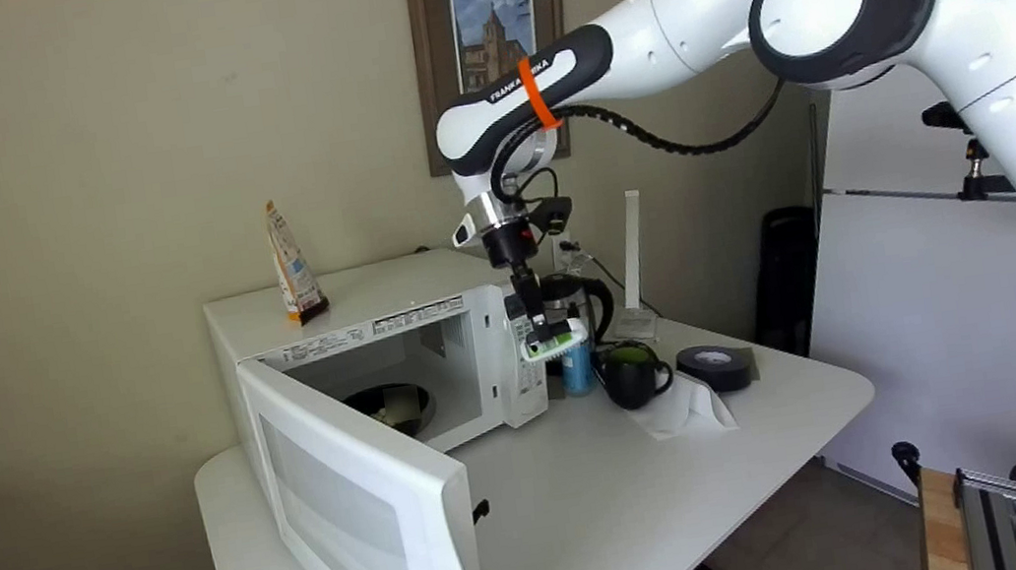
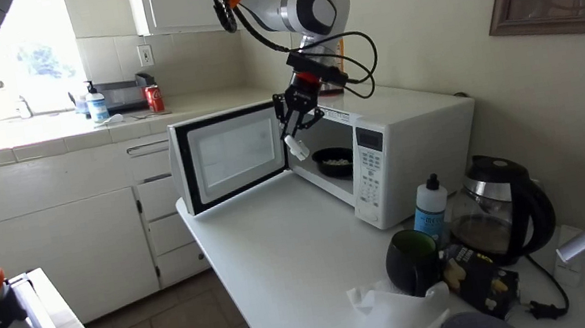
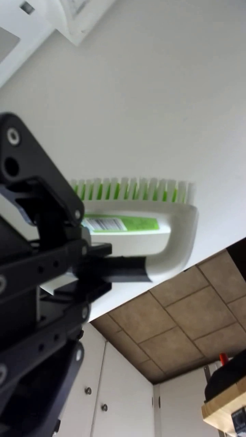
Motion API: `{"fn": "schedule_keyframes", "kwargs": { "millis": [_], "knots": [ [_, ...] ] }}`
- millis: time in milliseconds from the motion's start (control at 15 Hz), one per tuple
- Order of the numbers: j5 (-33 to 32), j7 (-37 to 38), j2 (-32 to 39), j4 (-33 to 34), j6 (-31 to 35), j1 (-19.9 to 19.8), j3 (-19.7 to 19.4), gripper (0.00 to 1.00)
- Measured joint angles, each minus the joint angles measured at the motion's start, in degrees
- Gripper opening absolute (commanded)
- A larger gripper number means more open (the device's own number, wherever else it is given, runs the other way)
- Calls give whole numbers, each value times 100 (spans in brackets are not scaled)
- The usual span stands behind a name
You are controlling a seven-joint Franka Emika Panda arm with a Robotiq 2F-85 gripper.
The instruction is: Put the small brush on the table
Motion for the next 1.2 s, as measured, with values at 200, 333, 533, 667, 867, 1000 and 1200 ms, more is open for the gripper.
{"fn": "schedule_keyframes", "kwargs": {
  "millis": [200, 333, 533, 667, 867, 1000, 1200],
  "knots": [
    [352, 6, -239, -876, 335, -177, -137, 5],
    [535, -19, -396, -1484, 717, -295, -249, 5],
    [621, -40, -612, -2426, 1557, -416, -439, 21],
    [618, -67, -613, -2581, 1664, -431, -493, 21],
    [618, -65, -615, -2454, 1651, -391, -475, 21],
    [618, -65, -614, -2443, 1650, -386, -471, 21],
    [619, -65, -606, -2436, 1611, -387, -473, 5]
  ]
}}
